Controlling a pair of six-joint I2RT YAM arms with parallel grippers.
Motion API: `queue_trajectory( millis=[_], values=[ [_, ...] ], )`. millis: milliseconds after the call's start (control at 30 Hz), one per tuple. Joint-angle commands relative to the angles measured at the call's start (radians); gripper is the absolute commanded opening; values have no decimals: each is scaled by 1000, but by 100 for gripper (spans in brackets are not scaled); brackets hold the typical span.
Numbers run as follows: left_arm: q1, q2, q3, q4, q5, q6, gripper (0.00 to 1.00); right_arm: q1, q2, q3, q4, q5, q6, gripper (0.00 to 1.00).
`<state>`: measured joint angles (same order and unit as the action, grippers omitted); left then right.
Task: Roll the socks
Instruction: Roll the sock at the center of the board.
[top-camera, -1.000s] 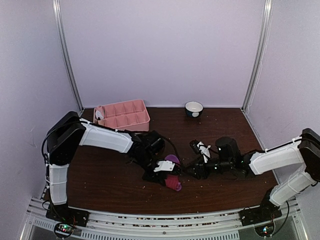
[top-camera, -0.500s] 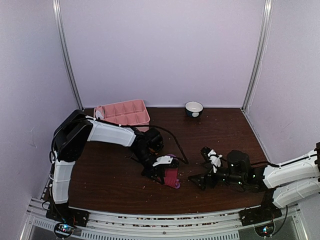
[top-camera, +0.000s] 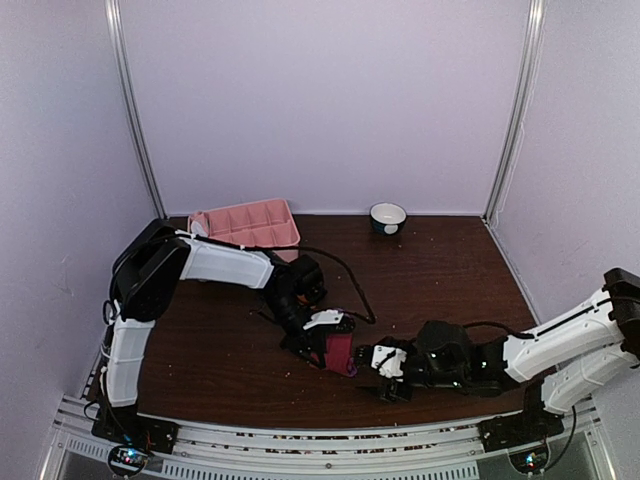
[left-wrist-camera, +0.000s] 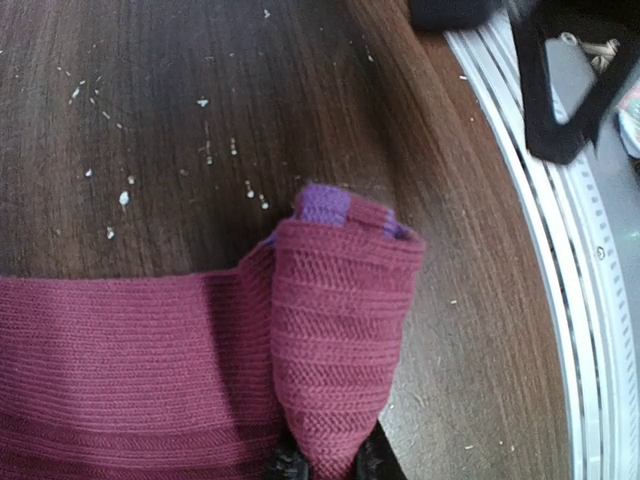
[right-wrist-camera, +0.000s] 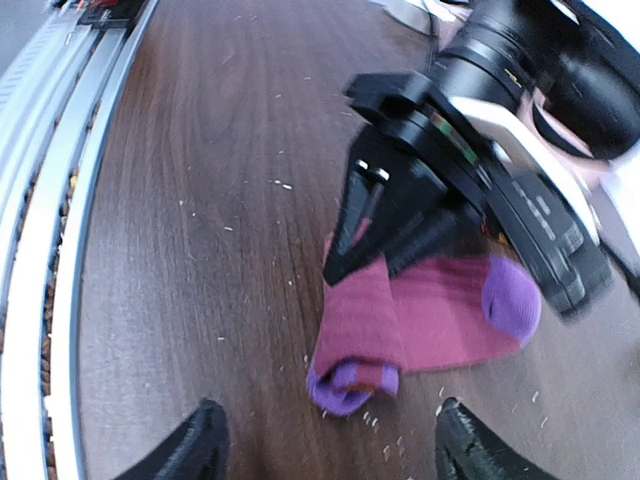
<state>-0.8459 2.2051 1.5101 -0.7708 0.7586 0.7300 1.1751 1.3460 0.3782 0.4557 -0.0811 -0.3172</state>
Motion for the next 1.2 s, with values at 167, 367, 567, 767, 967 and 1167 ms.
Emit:
queue_trajectory(
  millis=[167,367,567,767,967,1167],
  values=[
    [8,59,14,-100,-37,49,9,17,220,207,-113,-38,-257,58],
    [8,62,17,-124,-42,74,10,21,324,278,-127,33,-338,52],
    [8,67,17,-141,-45,92,10,20,355,298,-142,81,-391,44],
    [8,75,26,-175,-40,122,11,20,384,306,-148,115,-417,40],
    [8,96,48,-227,-31,149,11,21,413,319,-134,171,-460,92],
    [8,100,51,-231,-33,153,11,20,419,351,-188,177,-469,89]
  ],
)
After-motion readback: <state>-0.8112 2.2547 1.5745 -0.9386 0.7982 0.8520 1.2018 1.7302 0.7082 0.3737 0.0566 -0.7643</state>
